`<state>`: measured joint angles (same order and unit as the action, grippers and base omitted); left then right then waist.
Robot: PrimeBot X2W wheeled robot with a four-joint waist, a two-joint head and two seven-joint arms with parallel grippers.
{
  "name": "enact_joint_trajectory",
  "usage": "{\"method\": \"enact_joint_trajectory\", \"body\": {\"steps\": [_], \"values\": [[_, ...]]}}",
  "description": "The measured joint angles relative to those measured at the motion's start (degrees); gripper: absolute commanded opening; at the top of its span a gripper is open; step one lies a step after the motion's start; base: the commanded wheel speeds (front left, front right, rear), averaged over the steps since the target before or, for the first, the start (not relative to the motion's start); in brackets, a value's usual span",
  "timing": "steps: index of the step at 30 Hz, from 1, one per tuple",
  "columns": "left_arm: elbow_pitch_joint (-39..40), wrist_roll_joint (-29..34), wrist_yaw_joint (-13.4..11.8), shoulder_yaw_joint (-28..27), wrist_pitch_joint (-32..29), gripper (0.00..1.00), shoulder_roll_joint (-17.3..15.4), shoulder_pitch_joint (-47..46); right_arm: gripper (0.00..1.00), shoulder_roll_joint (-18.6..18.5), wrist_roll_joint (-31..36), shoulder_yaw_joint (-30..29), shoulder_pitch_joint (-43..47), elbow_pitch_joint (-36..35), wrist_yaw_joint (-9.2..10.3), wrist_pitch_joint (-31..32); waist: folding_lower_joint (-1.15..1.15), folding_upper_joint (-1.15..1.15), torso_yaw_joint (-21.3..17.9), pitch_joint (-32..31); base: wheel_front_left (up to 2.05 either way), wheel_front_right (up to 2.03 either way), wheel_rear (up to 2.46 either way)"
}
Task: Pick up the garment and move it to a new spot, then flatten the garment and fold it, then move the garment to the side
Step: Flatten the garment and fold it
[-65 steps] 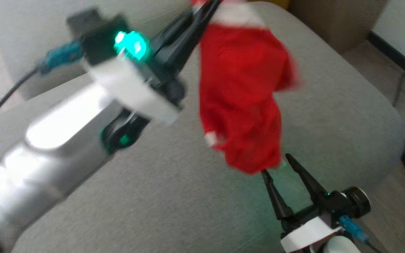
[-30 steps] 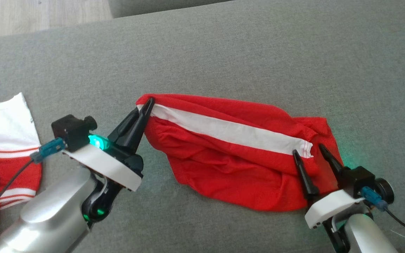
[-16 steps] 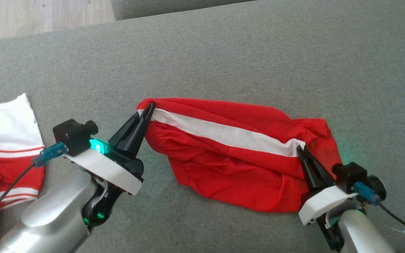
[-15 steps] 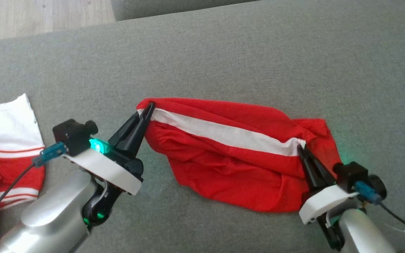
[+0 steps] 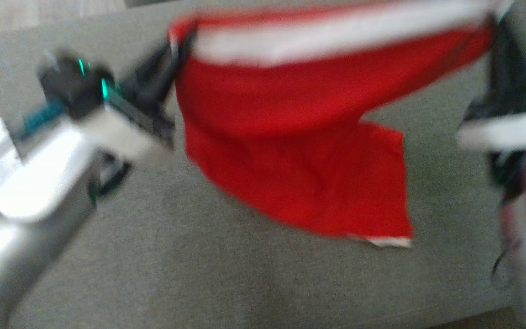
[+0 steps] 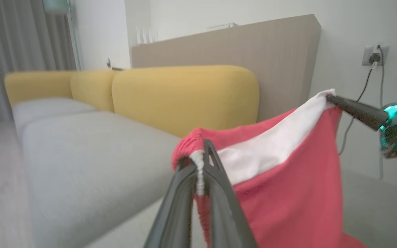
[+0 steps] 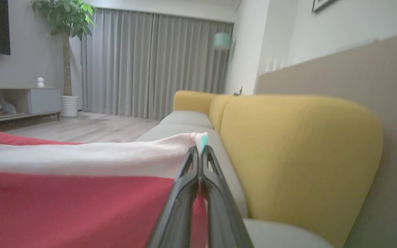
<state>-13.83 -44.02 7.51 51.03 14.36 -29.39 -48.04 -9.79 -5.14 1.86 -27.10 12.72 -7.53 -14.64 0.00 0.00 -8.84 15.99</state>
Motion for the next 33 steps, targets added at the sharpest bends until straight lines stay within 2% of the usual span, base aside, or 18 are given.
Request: {"method": "enact_joint_trajectory", "body": {"steps": [5, 8, 11, 14, 17, 20, 28, 33], "values": [[-5.72, 8.31, -1.01, -1.97, 0.10, 0.00, 4.74, -17.82, 0.00, -5.82, -1.69, -2.69, -17.14, 1.07, 0.00, -0.05, 0.01, 0.00, -0.94, 4.23, 0.00, 0.00, 0.00], [-8.61, 12.17, -1.56, -3.66, 0.36, 0.00, 7.93, -25.60, 0.00, -8.02, -1.91, -4.42, -24.86, 0.98, 0.00, -0.08, 0.02, 0.00, -1.48, 6.66, 0.00, 0.00, 0.00], [-8.35, 16.30, -2.46, -7.13, 0.43, 0.00, 9.70, -30.23, 0.00, -9.11, -1.90, -5.31, -28.60, -0.58, 0.00, -0.24, 0.02, 0.00, -2.00, 8.64, 0.00, 0.00, 0.00], [-7.86, 17.72, -2.44, -9.60, 0.43, 0.00, 10.28, -29.69, 0.00, -9.26, -1.83, -5.10, -27.92, -1.94, 0.00, -0.24, 0.02, 0.00, -2.26, 9.52, 0.00, 0.00, 0.00], [-6.39, 19.37, -2.04, -10.04, 0.43, 0.00, 10.17, -23.52, 0.00, -9.29, -2.05, -3.85, -22.91, -3.54, 0.00, -0.24, -0.01, 0.00, -1.70, 9.42, 0.00, 0.00, 0.00], [-4.46, 21.80, -2.07, -9.89, 0.43, 0.00, 9.98, -13.59, 0.00, -8.90, -3.27, -2.52, -14.00, -4.90, 0.00, -0.24, 0.00, 0.00, -0.97, 9.25, 0.00, 0.00, 0.00], [2.07, 25.96, -4.91, -10.76, 0.41, 0.00, 10.63, 15.40, 0.00, -6.53, -6.47, -2.37, 11.69, -10.21, 0.00, -0.22, -0.01, 0.00, 0.22, 6.38, 0.00, 0.00, 0.00], [3.64, 28.35, -6.00, -10.38, 0.40, 0.00, 10.77, 29.24, 0.00, -6.47, -11.13, -1.97, 23.91, -18.93, 0.00, -0.15, -0.02, 0.00, -0.35, 3.32, 0.00, 0.00, 0.00]]}}
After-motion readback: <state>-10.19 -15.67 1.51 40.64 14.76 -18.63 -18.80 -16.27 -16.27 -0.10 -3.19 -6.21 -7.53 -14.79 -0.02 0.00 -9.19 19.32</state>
